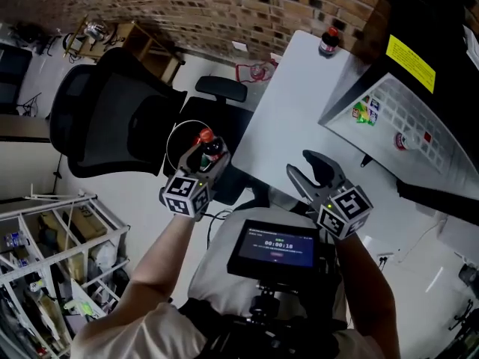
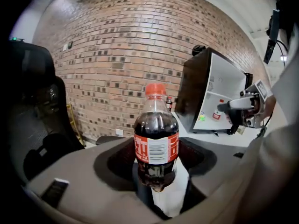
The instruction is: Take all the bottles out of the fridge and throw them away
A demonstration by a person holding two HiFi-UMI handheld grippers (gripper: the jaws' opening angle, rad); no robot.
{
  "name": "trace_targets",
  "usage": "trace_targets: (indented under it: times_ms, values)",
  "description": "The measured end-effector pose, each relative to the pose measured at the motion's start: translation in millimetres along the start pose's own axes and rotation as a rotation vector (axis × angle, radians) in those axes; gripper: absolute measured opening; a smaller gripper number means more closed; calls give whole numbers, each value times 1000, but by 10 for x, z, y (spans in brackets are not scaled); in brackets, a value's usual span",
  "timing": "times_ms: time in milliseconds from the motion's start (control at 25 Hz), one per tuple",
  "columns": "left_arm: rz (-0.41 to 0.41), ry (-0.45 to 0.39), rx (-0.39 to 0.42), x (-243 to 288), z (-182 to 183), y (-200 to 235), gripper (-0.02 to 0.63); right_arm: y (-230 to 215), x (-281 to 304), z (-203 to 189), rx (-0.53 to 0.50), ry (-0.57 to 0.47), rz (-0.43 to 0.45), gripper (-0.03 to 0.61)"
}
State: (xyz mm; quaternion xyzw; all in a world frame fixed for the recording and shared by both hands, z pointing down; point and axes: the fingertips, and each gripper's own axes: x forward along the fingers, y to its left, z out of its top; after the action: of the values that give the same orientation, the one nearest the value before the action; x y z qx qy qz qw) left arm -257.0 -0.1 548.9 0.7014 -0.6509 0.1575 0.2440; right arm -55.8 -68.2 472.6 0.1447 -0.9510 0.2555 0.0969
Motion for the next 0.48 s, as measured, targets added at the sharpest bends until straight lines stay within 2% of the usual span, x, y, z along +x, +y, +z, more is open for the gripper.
trace_targets:
  times_ms: [160,480]
  values:
    - [61,26,-33,-52,-183,390,301,122,292,11,-2,22,38,198]
    - [116,84,-59,-171,-634,929,301,319,796,-45,38,80,78,198]
